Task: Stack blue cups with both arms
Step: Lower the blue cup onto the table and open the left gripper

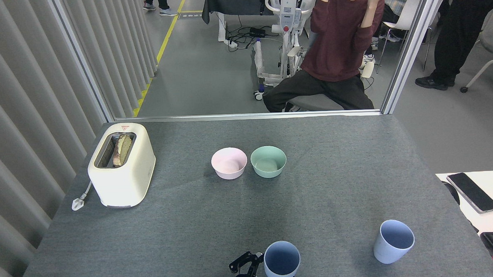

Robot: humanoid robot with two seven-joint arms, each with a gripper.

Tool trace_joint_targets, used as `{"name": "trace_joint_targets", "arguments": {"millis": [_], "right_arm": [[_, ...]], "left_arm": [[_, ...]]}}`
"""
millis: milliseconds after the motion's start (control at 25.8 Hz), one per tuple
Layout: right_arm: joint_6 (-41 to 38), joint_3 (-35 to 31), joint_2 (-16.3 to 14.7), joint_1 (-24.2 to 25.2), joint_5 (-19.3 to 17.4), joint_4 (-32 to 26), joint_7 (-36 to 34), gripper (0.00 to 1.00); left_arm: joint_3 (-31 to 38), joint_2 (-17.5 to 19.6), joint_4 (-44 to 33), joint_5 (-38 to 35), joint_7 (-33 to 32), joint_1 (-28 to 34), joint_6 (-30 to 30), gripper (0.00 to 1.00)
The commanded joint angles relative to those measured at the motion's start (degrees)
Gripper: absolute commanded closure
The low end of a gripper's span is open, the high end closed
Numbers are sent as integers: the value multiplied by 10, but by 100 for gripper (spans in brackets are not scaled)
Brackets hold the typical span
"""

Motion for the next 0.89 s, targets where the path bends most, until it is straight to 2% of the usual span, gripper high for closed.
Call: {"name": "trace_joint_targets", "arguments": {"millis": [0,348,619,852], "right_arm": [[1,1,0,-1,0,0,-1,0],[1,1,0,-1,1,1,-1,0],[1,0,0,-1,1,0,-1,0],[1,-1,-1,0,1,0,-1,0]], "left_arm": [[0,-1,12,0,19,-1,-1,20],[0,-1,19,0,33,-1,0,19],[0,0,20,0,43,0,-1,1],[0,0,20,-1,45,1,-1,1]]}}
